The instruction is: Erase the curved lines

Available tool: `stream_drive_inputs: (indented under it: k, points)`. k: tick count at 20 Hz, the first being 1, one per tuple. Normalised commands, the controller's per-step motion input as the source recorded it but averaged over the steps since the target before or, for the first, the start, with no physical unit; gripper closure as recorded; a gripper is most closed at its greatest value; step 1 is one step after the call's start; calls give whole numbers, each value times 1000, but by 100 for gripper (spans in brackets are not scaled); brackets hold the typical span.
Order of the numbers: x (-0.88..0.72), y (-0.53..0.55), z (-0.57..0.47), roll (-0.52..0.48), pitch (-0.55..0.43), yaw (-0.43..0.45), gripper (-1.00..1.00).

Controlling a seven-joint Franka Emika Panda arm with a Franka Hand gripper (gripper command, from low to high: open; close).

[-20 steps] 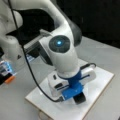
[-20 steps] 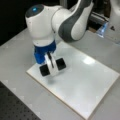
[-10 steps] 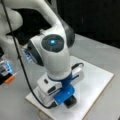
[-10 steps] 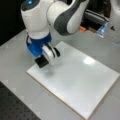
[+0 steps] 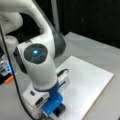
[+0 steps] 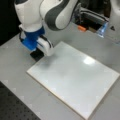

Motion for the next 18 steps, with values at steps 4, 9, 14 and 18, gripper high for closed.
stream_drive_inputs:
  k: [4,9,14,18]
  points:
    - [-12,-324,-158,21,-36,200,100]
    - [4,-243,-200,38,-71,159,100]
    - [2,-175,-98,51,-77,139,100]
    - [-42,-103,-59,68,-83,108,100]
